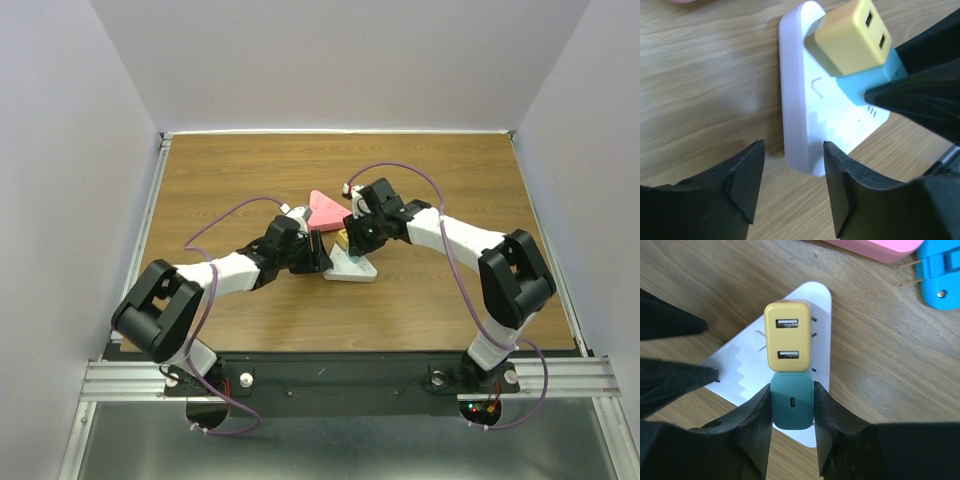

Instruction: Insert the plug

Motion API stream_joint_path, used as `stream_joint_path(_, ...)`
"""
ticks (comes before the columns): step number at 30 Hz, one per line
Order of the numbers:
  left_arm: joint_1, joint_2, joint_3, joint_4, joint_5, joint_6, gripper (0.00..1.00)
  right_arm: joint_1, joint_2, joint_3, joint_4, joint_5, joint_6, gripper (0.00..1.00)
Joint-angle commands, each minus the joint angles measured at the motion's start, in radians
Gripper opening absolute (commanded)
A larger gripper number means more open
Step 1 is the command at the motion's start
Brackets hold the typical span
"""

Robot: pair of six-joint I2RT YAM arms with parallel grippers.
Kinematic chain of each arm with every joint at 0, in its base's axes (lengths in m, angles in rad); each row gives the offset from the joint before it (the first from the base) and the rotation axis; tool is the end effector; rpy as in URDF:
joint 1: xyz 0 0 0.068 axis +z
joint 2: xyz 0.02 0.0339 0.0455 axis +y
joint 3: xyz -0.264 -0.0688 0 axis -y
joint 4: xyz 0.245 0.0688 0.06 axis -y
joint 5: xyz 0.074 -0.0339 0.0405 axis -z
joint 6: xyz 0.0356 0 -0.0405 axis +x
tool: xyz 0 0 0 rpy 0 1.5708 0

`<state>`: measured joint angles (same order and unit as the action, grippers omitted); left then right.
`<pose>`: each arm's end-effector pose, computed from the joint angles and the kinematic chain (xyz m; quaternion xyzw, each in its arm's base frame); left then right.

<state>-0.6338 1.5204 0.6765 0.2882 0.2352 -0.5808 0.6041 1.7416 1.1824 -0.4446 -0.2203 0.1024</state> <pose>0.2422 -0.1883 0.1767 0.0800 0.8661 -0.3596 0.3379 0.2942 0.2125 0.2028 -0.2667 0.9168 0.1952 0.2243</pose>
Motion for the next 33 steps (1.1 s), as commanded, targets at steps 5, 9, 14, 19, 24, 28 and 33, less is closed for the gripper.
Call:
stream_joint_path(5, 0.089, -0.242, 0.006, -0.254, -0.149, 0.045, 0.76, 0.074, 0.177, 0.071, -0.200, 0.015, 0.080, 0.00)
stream_joint_path(9, 0.137, -0.315, -0.006, -0.284, -0.165, 0.055, 0.77, 0.115, 0.213, 0.138, -0.201, 0.012, 0.102, 0.00)
stream_joint_path(14, 0.183, -0.351, -0.009, -0.287, -0.172, 0.067, 0.78, 0.151, 0.234, 0.193, -0.198, 0.013, 0.125, 0.01)
stream_joint_path(19, 0.207, -0.355, 0.024, -0.287, -0.192, 0.078, 0.82, 0.152, 0.201, 0.230, -0.198, 0.002, 0.135, 0.25)
stream_joint_path(24, 0.212, -0.327, 0.110, -0.287, -0.226, 0.093, 0.92, 0.152, 0.136, 0.266, -0.201, 0.016, 0.126, 0.55)
stream_joint_path(28, 0.212, -0.267, 0.222, -0.287, -0.228, 0.104, 0.92, 0.151, 0.055, 0.286, -0.201, 0.094, 0.122, 0.80)
stream_joint_path(33, 0.204, -0.220, 0.320, -0.311, -0.275, 0.125, 0.92, 0.112, -0.049, 0.254, -0.201, 0.169, 0.120, 0.85)
